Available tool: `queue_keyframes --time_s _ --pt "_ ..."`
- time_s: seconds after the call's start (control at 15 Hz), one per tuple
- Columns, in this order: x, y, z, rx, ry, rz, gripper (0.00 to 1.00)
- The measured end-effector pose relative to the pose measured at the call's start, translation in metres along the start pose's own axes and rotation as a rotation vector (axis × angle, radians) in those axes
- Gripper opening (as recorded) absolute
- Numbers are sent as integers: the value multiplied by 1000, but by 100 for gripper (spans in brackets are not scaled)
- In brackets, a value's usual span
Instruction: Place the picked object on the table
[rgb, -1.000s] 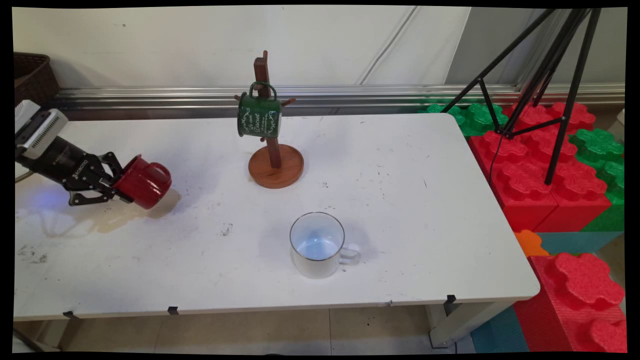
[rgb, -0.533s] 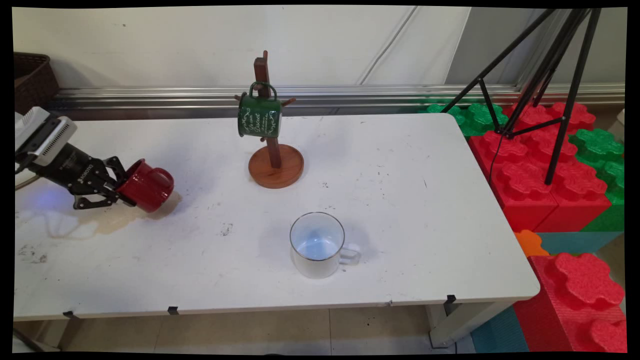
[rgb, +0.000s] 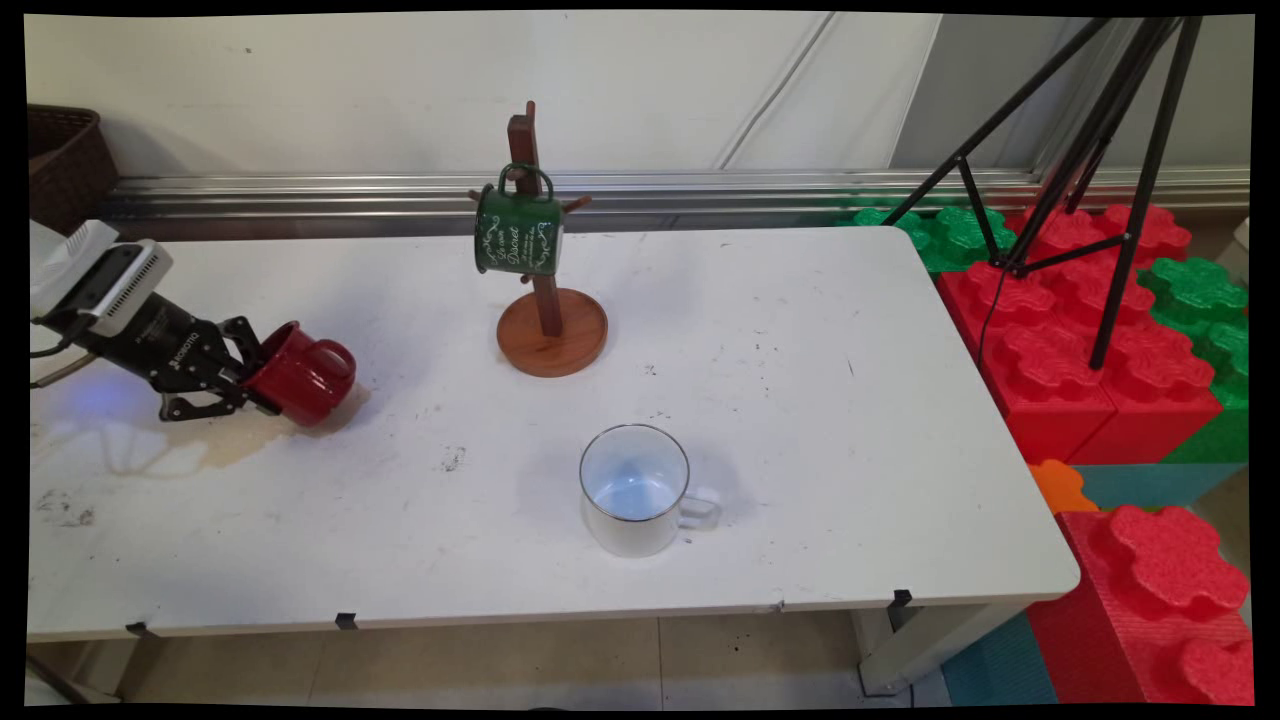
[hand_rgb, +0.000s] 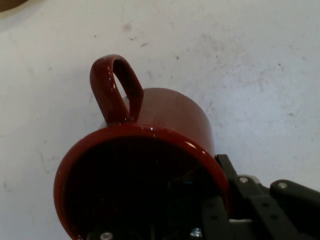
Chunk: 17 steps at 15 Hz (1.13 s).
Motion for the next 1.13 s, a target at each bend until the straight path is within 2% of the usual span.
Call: queue_keyframes --time_s 0.53,0.6,1.13 --pt "1 -2 8 -7 -14 -2 0" --pt "1 -2 8 -8 -14 -1 100" --pt "5 -14 13 -8 -14 7 100"
